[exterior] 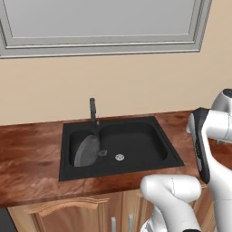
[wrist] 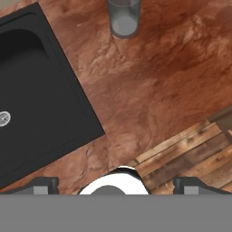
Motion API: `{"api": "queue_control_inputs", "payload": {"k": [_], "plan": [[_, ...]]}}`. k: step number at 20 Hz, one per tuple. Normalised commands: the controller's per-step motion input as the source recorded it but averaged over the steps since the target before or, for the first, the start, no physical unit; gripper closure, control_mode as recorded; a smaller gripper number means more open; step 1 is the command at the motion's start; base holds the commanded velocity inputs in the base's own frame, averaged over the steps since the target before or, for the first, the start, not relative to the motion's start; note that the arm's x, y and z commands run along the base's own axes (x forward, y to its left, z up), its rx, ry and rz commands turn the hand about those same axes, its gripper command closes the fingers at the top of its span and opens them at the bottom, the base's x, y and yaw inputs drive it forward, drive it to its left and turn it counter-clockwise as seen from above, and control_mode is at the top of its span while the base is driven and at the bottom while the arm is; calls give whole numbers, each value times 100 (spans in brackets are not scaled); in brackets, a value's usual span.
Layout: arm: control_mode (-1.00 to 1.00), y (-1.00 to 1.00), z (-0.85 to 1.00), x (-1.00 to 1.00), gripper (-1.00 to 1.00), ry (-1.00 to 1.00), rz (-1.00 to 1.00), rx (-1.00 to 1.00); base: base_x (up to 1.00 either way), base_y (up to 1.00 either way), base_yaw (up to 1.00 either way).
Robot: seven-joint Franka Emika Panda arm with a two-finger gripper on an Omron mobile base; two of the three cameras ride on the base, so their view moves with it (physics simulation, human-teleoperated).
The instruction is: Place the pan in the left basin and the glass cup in the right basin of the sink.
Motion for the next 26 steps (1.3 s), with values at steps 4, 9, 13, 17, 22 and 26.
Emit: {"api": "queue_control_inputs", "payload": {"k": [4,9,13,17,22,26], "plan": [[100,0,0,0,-100,0,0,0,0,0,0],[100,0,0,0,-100,0,0,0,0,0,0],[100,0,0,0,-100,0,0,0,0,0,0],[-100,0,0,0,-100,0,0,0,0,0,0],[-100,0,0,0,-100,0,0,0,0,0,0],[-100,-1,1,1,-100,0,0,0,0,0,0]]}}
